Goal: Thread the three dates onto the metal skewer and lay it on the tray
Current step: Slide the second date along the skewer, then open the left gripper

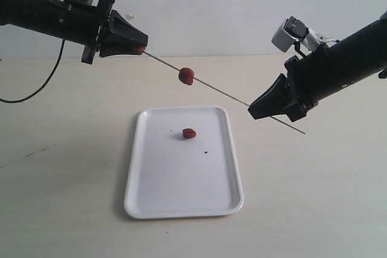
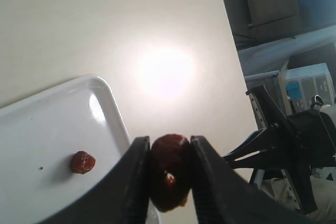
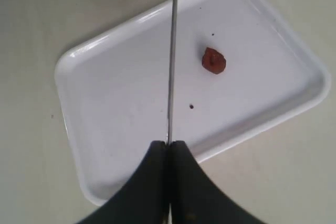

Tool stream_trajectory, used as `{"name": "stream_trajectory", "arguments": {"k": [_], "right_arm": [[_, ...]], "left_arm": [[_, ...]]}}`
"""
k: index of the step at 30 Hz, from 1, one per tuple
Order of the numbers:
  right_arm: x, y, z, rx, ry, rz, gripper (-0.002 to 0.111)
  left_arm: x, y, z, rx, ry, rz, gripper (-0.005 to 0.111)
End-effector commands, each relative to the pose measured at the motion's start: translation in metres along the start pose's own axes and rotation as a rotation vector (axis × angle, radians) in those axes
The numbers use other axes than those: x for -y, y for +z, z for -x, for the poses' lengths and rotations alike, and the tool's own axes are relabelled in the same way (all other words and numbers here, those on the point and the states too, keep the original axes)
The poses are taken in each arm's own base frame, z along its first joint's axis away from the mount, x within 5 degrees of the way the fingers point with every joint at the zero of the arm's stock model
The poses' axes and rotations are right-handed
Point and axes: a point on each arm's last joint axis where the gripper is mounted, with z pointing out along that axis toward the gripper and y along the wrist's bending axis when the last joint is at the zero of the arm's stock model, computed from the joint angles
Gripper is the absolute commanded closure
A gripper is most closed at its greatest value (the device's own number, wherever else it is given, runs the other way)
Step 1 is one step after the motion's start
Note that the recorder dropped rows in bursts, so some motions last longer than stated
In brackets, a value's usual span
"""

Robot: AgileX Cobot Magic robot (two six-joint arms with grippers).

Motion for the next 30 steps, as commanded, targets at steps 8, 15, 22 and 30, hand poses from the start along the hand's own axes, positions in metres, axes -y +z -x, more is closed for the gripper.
{"name": "stream_trajectory", "arguments": {"k": [8,15,22,30], "right_arm": [[0.003,0.002,0.005,0.084,0.05,-0.001,0.108],[0.009,0.007,0.005,0.134,0.106,-0.011,0.108],[0.011,0.012,0.007,0.199,0.135,0.027,0.108],[0.006,0.01,0.014,0.283,0.145,0.086,0.108]], "left_arm": [[0.015,0.002,0.004,0.042,-0.005,-0.072,0.08],[0.018,0.002,0.006,0.067,-0.007,-0.107,0.08],[0.02,0.005,0.005,0.058,0.006,-0.109,0.08],[0.026,0.016,0.001,0.035,0.023,-0.118,0.08]]}}
